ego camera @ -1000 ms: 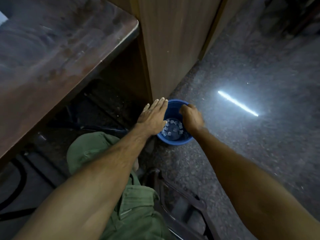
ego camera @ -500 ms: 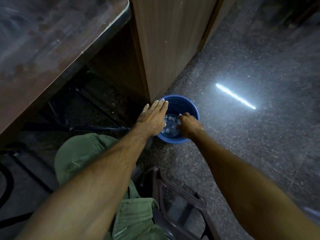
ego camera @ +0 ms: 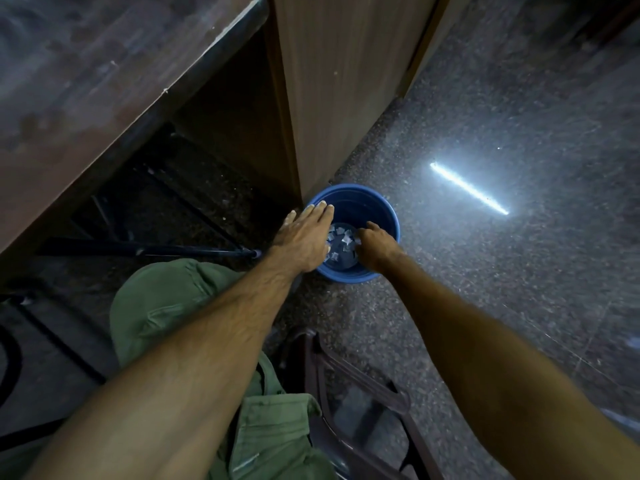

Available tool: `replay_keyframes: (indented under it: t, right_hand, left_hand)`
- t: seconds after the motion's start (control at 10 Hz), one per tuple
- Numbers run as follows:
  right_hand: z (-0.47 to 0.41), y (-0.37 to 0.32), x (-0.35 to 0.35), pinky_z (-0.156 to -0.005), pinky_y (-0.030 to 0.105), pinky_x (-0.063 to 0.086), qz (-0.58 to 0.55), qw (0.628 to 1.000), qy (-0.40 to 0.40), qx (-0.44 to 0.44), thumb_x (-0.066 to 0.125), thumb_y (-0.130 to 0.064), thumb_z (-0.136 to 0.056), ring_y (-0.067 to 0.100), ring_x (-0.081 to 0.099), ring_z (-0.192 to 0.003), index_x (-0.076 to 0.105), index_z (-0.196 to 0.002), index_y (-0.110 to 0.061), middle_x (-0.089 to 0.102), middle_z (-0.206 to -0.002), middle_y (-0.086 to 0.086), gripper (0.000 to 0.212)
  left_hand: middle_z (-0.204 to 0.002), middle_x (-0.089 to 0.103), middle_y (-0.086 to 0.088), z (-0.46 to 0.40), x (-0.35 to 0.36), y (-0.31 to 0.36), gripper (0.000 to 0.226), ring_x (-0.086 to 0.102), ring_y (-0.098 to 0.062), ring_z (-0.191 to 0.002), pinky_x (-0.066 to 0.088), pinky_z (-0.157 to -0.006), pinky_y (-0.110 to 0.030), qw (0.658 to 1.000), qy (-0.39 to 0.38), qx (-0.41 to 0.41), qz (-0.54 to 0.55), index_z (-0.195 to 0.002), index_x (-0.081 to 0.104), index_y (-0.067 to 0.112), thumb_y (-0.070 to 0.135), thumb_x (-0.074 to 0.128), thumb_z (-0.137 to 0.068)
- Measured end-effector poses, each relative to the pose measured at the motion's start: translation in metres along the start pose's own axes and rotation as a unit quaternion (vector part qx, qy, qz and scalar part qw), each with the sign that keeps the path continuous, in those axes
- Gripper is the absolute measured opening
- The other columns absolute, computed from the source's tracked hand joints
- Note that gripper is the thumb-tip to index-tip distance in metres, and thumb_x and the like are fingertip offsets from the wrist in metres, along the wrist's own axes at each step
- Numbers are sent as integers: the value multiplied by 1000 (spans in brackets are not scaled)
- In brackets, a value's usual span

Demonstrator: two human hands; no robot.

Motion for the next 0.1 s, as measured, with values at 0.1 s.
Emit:
replay_keyframes:
  t: [0.1]
  right_hand:
    - [6, -3, -6, -100, 44, 45, -9, 1000, 18, -2, 49, -24, -95, 29, 50, -115, 51, -130, -11, 43, -133, 14, 37]
  left_hand:
    - [-162, 7, -3, 3, -6, -1, 78, 9, -20, -148, 13, -119, -46, 1000, 9, -5, 8, -153, 5, 14, 34, 53, -95]
Point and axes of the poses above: each hand's wrist, its own z-axis away from the middle knuckle, its own x-axis out of the palm, y = z × x, the point moved 8 cm from there along -z, towards the middle knuckle
